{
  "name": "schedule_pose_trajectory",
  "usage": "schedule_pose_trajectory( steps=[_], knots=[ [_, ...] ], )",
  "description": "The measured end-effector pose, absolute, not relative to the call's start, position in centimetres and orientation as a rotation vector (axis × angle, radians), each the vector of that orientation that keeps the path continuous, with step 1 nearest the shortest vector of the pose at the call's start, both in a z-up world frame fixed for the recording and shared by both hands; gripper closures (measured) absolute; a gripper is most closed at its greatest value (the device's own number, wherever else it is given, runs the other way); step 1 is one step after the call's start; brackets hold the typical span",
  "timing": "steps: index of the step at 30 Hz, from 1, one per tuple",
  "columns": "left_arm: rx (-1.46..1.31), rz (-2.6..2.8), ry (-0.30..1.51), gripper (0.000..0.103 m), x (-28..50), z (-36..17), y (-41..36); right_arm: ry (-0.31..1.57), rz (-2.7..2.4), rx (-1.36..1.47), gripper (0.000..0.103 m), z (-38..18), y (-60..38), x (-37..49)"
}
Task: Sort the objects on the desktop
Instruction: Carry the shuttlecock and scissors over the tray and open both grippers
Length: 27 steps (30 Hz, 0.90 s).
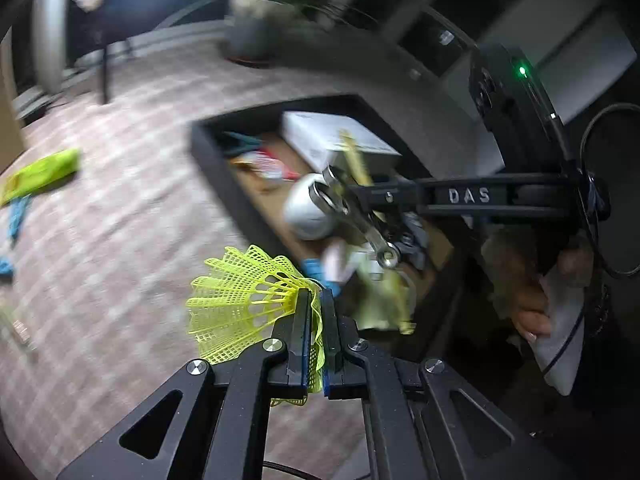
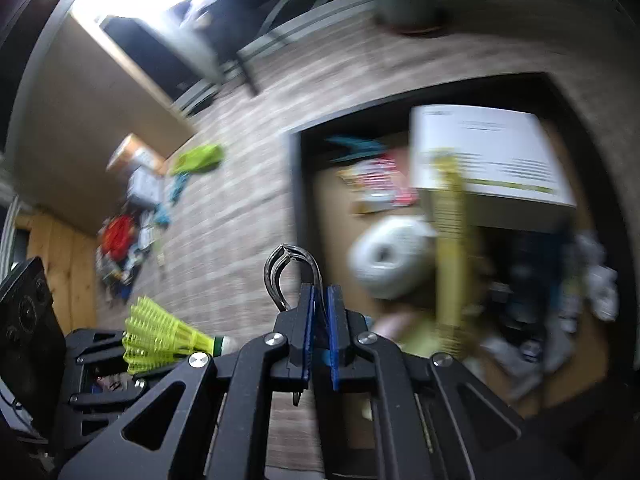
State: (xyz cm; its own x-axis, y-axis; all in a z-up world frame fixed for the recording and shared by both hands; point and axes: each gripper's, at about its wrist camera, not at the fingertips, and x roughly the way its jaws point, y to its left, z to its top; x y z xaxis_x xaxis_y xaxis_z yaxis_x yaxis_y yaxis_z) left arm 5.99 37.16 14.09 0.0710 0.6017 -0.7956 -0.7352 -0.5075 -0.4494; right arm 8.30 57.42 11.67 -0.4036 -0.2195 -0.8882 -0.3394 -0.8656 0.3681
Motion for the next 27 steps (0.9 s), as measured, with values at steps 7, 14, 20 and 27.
schedule_pose_trajectory(
  steps=[7,14,20,27],
  knots=[
    [-1.293,1.530,0.234,0.100,9.6,14.0,42.7,0.811,2.355,-1.590,0.096,11.4,62.1,11.7],
    [-1.296,1.479,0.301,0.100,11.5,13.7,45.9,0.825,2.312,-1.545,0.096,11.3,64.2,13.7],
    [-1.246,1.524,0.399,0.058,13.0,14.1,48.0,0.826,2.284,-1.528,0.079,11.2,65.0,14.4],
    [-1.199,1.565,0.421,0.055,13.2,15.0,48.1,0.837,2.293,-1.509,0.073,11.6,65.0,14.7]
  ],
)
